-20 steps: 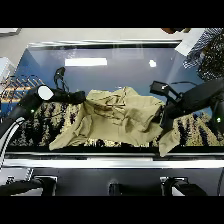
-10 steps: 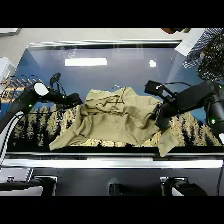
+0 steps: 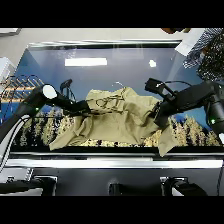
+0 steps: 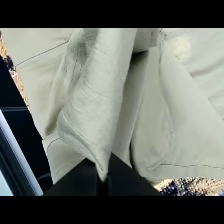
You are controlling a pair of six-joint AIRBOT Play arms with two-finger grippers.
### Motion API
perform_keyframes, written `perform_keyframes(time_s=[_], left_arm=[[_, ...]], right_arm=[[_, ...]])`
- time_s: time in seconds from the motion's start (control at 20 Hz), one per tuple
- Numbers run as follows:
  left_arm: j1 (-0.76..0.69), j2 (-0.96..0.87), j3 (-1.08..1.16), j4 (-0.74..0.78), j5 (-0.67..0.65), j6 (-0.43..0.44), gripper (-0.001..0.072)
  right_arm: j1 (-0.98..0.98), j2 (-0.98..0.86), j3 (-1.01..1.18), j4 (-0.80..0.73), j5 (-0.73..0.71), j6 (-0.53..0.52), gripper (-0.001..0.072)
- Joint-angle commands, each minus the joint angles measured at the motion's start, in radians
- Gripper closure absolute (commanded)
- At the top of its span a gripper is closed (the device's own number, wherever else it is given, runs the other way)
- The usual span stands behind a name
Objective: Fold the clothes and pants, and hang the long-sleeved shirts on hangers.
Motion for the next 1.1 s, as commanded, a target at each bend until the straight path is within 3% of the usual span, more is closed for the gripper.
perform_keyframes(time_s=[0.0,0.35,0.5,0.65,0.75,0.95,1.05], left_arm=[[-0.048,-0.011,-0.040,0.064,0.021,-0.101,0.0104],[-0.049,-0.056,-0.046,0.064,0.189,-0.204,0.0113],[-0.049,-0.087,-0.046,0.064,0.195,-0.215,0.0253],[-0.048,-0.121,-0.046,0.057,0.196,-0.215,0.0272],[-0.044,-0.120,-0.046,0.058,0.204,-0.212,0.0548],[-0.005,-0.108,-0.008,0.057,0.175,-0.150,0.0689],[0.026,-0.090,0.029,0.058,0.119,-0.100,0.0690]], right_arm=[[0.001,0.000,0.000,0.001,0.014,0.014,0.0689],[0.001,0.000,0.000,0.016,0.010,0.015,0.0688],[0.001,0.000,0.000,0.019,0.011,0.015,0.0688],[0.001,0.000,0.000,0.019,0.010,0.016,0.0688],[0.001,0.000,0.000,0.019,0.009,0.016,0.0688],[0.001,0.001,0.000,0.022,-0.044,0.015,0.0688],[0.001,0.010,0.000,0.023,-0.062,0.015,0.0688]])
